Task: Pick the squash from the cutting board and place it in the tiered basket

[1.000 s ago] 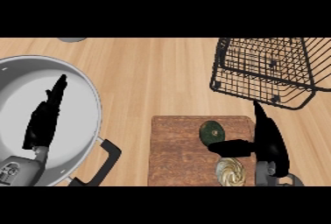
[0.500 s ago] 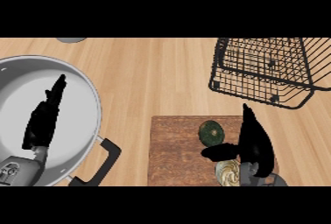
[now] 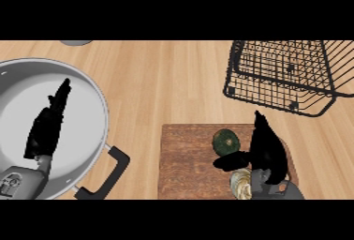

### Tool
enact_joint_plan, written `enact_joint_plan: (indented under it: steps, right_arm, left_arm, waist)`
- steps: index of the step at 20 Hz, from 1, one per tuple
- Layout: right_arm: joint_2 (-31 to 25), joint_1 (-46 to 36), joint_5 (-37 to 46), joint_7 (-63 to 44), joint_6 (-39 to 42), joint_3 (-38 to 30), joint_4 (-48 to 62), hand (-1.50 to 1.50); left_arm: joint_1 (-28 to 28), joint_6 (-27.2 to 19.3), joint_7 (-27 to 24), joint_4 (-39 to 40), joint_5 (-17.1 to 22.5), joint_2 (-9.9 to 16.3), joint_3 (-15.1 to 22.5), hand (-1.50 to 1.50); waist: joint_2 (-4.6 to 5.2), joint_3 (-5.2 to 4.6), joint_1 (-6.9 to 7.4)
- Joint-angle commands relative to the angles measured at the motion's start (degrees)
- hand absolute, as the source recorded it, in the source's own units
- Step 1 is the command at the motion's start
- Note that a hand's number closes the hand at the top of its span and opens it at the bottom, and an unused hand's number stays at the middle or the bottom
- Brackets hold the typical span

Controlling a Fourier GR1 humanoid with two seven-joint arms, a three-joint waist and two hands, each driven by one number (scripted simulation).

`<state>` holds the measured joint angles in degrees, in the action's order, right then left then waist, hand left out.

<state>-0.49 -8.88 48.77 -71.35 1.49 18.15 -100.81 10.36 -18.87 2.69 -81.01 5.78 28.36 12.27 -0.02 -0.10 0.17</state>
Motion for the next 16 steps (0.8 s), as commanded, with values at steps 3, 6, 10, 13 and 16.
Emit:
enact_joint_plan:
  steps: [3,6,10,13,16]
  right_arm:
    - [0.5,-1.3,-1.4,-13.9,2.0,-0.7,-1.5,-1.50]
    - [0.5,-1.4,-1.5,-13.9,-1.5,1.0,1.0,-1.50]
    - [0.5,-2.0,-1.9,-13.9,-2.8,0.8,3.9,-1.50]
    - [0.5,-0.9,-3.1,-13.8,-3.9,2.7,4.4,-1.50]
    - [0.5,-2.8,-5.0,-12.2,-5.9,1.7,8.3,-1.50]
  left_arm:
    - [0.3,2.8,-0.3,0.9,1.0,1.3,-2.3,0.00]
    - [1.1,2.7,-0.5,1.3,0.8,0.3,-2.1,0.00]
    - [-2.2,3.5,-2.4,0.7,0.2,0.2,-2.0,0.00]
    - [0.2,1.1,-0.1,0.4,-1.9,-1.2,-1.4,0.00]
    - [0.4,3.1,-0.6,0.8,-1.1,-0.6,-2.4,0.00]
  waist:
    - [-0.08,0.02,-0.28]
    - [-0.05,-0.01,-0.20]
    - [-0.03,0.06,0.29]
    - [-0.02,0.06,-0.07]
    - [0.08,0.08,0.11]
